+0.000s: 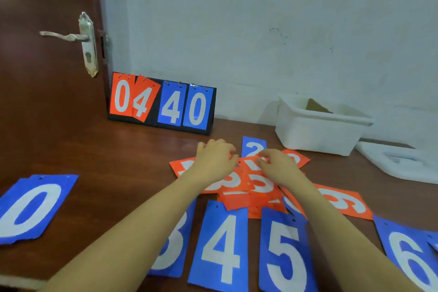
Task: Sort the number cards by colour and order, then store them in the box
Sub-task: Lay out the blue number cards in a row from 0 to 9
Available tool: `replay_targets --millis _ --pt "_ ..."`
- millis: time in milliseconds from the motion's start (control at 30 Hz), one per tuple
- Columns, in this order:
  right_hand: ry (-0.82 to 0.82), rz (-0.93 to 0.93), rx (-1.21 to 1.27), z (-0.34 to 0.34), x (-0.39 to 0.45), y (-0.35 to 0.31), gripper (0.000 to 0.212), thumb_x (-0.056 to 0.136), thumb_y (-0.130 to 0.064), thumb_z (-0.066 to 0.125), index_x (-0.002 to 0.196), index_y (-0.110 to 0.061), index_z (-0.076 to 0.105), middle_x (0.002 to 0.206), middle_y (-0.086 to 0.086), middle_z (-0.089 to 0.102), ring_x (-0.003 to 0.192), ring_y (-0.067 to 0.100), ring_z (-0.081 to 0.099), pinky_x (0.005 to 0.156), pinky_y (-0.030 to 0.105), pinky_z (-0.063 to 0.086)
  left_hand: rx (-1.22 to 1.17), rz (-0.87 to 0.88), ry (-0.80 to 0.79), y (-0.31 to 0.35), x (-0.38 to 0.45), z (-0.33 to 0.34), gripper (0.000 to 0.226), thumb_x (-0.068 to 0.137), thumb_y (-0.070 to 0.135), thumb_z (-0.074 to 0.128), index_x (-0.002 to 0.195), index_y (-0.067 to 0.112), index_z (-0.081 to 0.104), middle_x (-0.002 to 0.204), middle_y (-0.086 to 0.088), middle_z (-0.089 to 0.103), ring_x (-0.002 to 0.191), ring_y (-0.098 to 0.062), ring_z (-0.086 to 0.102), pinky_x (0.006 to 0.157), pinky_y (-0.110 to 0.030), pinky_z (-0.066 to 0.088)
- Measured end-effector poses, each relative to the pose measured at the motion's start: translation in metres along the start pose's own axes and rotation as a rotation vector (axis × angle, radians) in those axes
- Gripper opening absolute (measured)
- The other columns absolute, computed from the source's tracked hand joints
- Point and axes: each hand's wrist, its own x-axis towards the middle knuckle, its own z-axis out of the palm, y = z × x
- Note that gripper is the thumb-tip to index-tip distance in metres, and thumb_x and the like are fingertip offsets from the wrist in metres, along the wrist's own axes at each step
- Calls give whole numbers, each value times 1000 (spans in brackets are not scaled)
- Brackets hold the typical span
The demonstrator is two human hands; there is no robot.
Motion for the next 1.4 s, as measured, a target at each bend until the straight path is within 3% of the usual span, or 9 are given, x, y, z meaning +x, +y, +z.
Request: replay_targets --millis 67,233,433,667,833,967,1133,1300,1400 --pt "-41 69 -62 3 23 9 43 97 -38 38 134 -19 47 142 6 46 129 25 43 107 43 29 -2 -9 -27 -1 26 13 32 93 30 41 115 19 60 121 -5 55 114 -24 46 97 -41 26" --pt "-212 0 -181 17 46 26 41 99 -42 31 136 -30 43 146 -7 40 134 17 36 109 54 10 20 -101 -140 -3 76 51 36 92 35 39 121 18 52 122 -10 55 114 -30 47 97 -42 29" --pt "-74 -99 -29 30 46 45 35 94 -26 44 128 -29 51 136 -10 49 122 12 46 105 38 22 22 -114 -162 -5 100 80 49 90 44 47 135 26 37 131 -8 46 122 -29 39 100 -42 25" --pt "150 -86 289 43 45 55 41 86 -17 63 123 -7 48 121 4 47 99 15 50 89 27 42 -475 -113 39 5 110 88 46 78 11 63 121 25 55 100 1 61 101 -21 58 95 -36 39" --pt "287 -107 234 20 50 46 16 86 -21 58 101 -16 59 96 -3 56 92 21 59 84 45 47 -613 -46 360 8 111 54 34 80 -1 57 109 14 67 104 -8 62 84 -14 55 82 -17 41" --pt "283 -120 280 -19 35 25 15 91 -26 54 98 -15 63 92 -1 64 87 17 59 76 32 47 -663 -57 555 20 99 13 26 85 5 56 106 12 69 101 -6 62 82 -11 53 75 -13 39" --pt "65 -63 93 -51 -25 31 19 89 -33 57 83 -18 67 79 -2 65 75 16 58 69 33 48 -622 12 432 51 58 -4 25 86 10 58 109 13 67 102 -3 59 79 -9 52 76 -16 41" --pt "-64 -7 -28 -35 -97 56 22 94 -33 48 104 -23 63 108 -4 66 98 18 59 86 36 48 -635 34 397 78 -5 -10 26 85 13 61 110 16 67 97 -1 58 84 -12 55 86 -24 45" --pt "-44 70 -155 -31 -109 68 27 98 -36 38 113 -25 57 122 -3 60 113 19 54 103 40 33 -756 -28 404 82 -37 -6 27 85 13 62 111 17 66 102 1 60 89 -10 57 86 -24 48"
